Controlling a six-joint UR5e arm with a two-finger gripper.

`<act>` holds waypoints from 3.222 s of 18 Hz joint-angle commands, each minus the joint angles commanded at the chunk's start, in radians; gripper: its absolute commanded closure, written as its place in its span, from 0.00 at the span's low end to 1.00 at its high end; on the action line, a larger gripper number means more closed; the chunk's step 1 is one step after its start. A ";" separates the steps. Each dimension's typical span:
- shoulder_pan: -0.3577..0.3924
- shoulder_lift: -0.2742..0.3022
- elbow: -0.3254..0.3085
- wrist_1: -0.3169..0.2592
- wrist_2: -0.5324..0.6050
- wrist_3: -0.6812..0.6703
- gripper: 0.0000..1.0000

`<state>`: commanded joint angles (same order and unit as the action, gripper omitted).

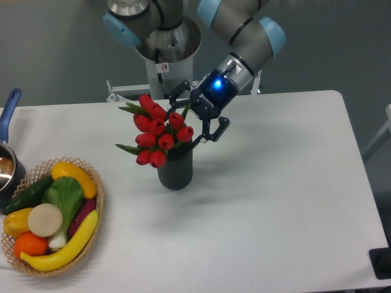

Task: Pick up the flowers from the vase
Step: 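Close the gripper on the tulip stems, then lift the tulip bunch up out of the grey vase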

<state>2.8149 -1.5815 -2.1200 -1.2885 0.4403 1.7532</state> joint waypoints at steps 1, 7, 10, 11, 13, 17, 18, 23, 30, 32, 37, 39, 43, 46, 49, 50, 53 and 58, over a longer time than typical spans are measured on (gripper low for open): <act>-0.002 -0.012 -0.003 0.005 0.000 0.002 0.00; -0.009 -0.026 0.000 0.034 0.002 0.002 0.35; -0.009 -0.026 0.011 0.034 0.002 0.000 0.65; -0.009 -0.026 0.011 0.034 0.002 0.000 0.70; -0.011 -0.025 0.006 0.034 0.002 -0.011 0.83; -0.009 -0.025 0.000 0.034 0.002 -0.006 0.89; -0.009 -0.023 0.005 0.034 0.002 -0.012 0.89; -0.011 0.031 -0.029 0.025 -0.011 -0.034 0.89; -0.008 0.093 -0.038 0.021 -0.060 -0.081 0.89; 0.000 0.101 -0.028 0.021 -0.074 -0.109 0.89; 0.005 0.113 0.021 0.021 -0.110 -0.173 0.89; 0.005 0.113 0.067 0.021 -0.110 -0.248 0.89; 0.009 0.115 0.118 0.021 -0.110 -0.336 0.89; 0.011 0.118 0.138 0.021 -0.113 -0.360 0.88; 0.015 0.120 0.155 0.023 -0.132 -0.400 0.88; 0.017 0.120 0.166 0.023 -0.133 -0.412 0.88; 0.023 0.118 0.189 0.025 -0.135 -0.445 0.88; 0.054 0.118 0.212 0.021 -0.160 -0.449 0.88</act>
<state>2.8685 -1.4634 -1.9083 -1.2671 0.2807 1.3039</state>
